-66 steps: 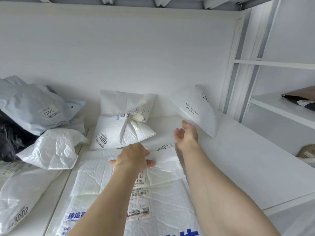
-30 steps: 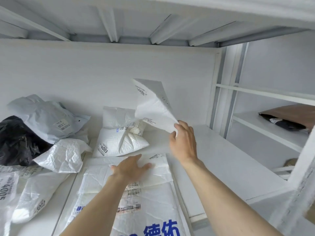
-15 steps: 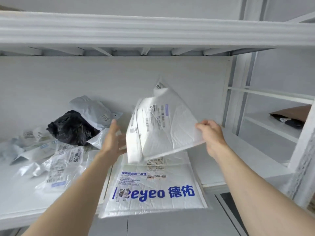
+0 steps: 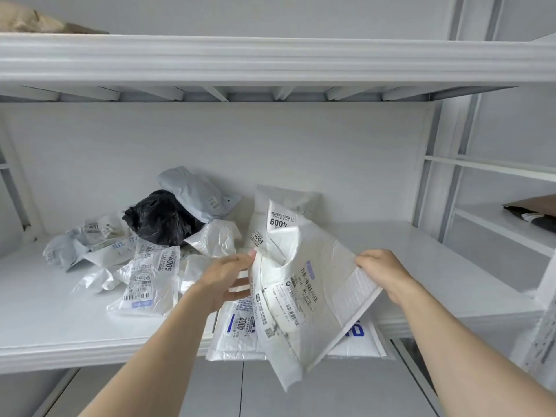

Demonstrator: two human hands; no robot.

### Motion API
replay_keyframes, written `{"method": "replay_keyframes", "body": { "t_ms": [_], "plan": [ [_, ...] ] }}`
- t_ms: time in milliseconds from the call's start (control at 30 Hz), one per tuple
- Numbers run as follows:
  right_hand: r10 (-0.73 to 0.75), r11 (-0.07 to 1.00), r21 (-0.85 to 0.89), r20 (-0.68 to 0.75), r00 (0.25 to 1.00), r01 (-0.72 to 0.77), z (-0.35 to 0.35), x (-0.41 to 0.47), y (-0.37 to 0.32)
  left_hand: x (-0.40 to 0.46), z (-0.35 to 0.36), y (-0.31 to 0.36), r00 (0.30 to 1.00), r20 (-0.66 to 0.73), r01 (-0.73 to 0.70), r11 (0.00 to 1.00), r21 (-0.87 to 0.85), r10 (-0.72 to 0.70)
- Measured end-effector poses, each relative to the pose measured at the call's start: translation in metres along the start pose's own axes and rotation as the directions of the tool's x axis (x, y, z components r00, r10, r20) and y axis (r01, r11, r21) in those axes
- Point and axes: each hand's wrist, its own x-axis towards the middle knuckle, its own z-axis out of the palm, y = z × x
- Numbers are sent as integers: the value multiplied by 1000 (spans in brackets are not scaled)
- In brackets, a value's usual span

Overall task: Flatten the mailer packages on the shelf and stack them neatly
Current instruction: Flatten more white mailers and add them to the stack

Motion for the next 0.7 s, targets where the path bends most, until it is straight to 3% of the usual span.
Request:
{"method": "replay_keyframes", "body": {
  "t_ms": [167, 300, 367, 567, 700],
  "plan": [
    [-26, 999, -32, -41, 999, 25, 5, 5, -2, 1, 0, 2, 989, -144, -22, 999, 39, 28],
    [-21, 1000, -18, -111, 994, 19, 5, 4, -2, 6, -3, 7, 948, -290, -110, 990, 93, 132],
    [-29, 999, 13, -128, 991, 31, 7, 3, -4, 8, -5, 7, 955, -263, -116, 989, 92, 137],
    [-61, 989, 140, 59, 996, 52, 18, -13, -12, 11, 5, 3, 994, -34, 99, 995, -10, -99],
    [31, 996, 77, 266, 963, -53, 14, -16, -11, 10, 11, 9, 999, -34, 30, 998, -48, -31]
  ]
}}
